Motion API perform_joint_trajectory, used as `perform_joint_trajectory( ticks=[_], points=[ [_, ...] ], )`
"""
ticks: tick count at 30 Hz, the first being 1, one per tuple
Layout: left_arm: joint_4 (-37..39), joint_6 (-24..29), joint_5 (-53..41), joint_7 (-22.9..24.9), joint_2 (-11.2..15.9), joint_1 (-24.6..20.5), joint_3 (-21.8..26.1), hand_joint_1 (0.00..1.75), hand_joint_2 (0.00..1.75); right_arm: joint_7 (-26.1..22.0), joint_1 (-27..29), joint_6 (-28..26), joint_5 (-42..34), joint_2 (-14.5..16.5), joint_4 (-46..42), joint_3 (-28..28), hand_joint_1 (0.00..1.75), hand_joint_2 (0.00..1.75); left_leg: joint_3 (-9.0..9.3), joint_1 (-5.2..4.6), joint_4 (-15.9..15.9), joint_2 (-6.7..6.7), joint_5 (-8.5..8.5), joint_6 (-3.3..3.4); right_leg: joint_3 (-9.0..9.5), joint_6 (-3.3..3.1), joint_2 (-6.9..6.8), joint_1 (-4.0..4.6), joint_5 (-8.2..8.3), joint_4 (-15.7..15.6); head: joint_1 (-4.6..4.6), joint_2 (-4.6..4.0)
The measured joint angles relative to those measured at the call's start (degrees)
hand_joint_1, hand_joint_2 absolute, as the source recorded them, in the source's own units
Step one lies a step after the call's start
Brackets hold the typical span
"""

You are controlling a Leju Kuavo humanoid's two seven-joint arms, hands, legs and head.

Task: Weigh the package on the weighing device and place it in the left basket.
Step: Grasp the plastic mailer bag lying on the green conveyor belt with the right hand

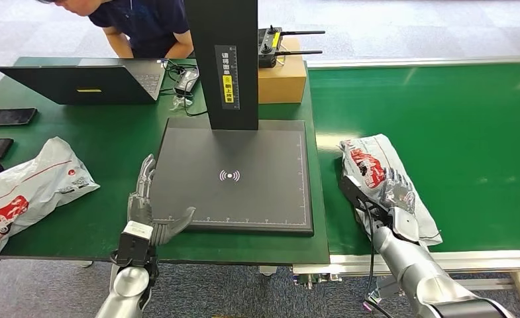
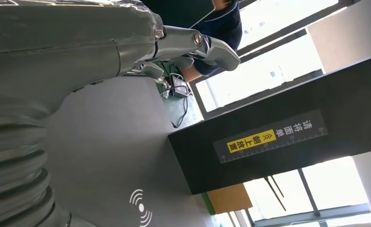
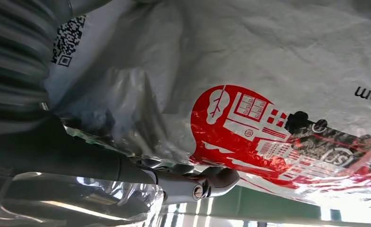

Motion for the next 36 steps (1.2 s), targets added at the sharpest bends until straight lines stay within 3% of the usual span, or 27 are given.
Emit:
perform_joint_trajectory(
  ticks=[4,9,10,14,16,19,23,31,36],
  points=[
    [0.0,-0.4,-0.4,0.0,-0.3,-0.1,0.4,0.00,1.75,4.2,0.0,-0.7,3.7,0.0,0.6,1.0,0.00,1.75,0.01,0.00,0.0,0.00,0.00,0.00,0.00,0.00,0.00,0.00,0.00,0.0,0.00,0.00],
    [0.0,-0.6,-0.4,0.0,-0.5,-0.2,0.6,0.00,1.75,5.2,0.0,0.0,4.7,0.0,1.1,1.5,0.00,1.75,0.03,0.00,0.0,0.00,0.00,0.00,0.02,0.00,0.00,0.00,0.00,0.0,0.01,0.00],
    [0.0,-0.6,-0.4,0.0,-0.6,-0.2,0.7,0.00,1.75,5.2,-0.1,0.4,4.8,0.0,1.2,1.5,0.14,1.75,0.03,0.00,0.0,0.00,0.00,0.00,0.03,0.00,0.00,0.00,0.00,0.0,0.01,0.00],
    [0.0,-0.6,-0.3,0.0,-0.6,-0.2,0.8,0.00,1.75,4.7,-0.3,2.1,4.8,0.0,1.4,1.6,1.40,1.75,0.05,0.00,0.0,0.00,0.00,0.00,0.05,0.00,0.00,0.00,0.00,0.0,0.00,0.00],
    [0.0,-0.6,-0.3,0.0,-0.6,-0.3,0.9,0.00,1.75,4.3,-0.3,2.6,4.8,0.0,1.6,1.6,1.59,1.75,0.05,0.00,0.0,0.00,0.00,0.00,0.05,0.00,0.00,0.00,0.00,0.0,0.01,0.00],
    [0.0,-0.6,-0.3,0.0,-0.6,-0.3,1.0,0.00,1.75,3.9,-0.3,2.8,4.9,0.0,1.8,1.6,1.64,1.75,0.05,0.00,0.0,0.00,0.00,0.00,0.06,0.00,0.00,0.00,0.00,0.0,0.01,0.00],
    [0.0,-0.4,-0.2,0.0,-0.6,-0.3,1.0,0.00,1.75,3.1,-0.5,2.7,4.9,0.0,1.9,1.6,1.57,1.75,0.06,0.00,0.0,0.00,0.00,0.00,0.06,0.00,0.00,0.00,0.00,0.0,0.00,0.00],
    [0.0,0.3,0.1,0.0,-0.6,-0.2,1.1,0.00,1.75,0.6,-0.9,0.8,5.3,0.1,2.0,1.4,1.69,1.75,0.06,0.00,0.0,0.00,0.00,0.00,0.07,0.00,0.00,0.00,0.00,0.0,0.00,0.00],
    [0.0,0.4,-0.2,0.0,-0.6,-0.1,1.3,0.00,1.75,-0.4,-0.9,-1.6,5.6,0.5,2.0,1.0,1.63,1.75,0.04,0.00,0.0,0.00,0.00,0.00,0.05,0.00,0.00,0.00,0.00,0.0,0.00,0.00]
  ],
)
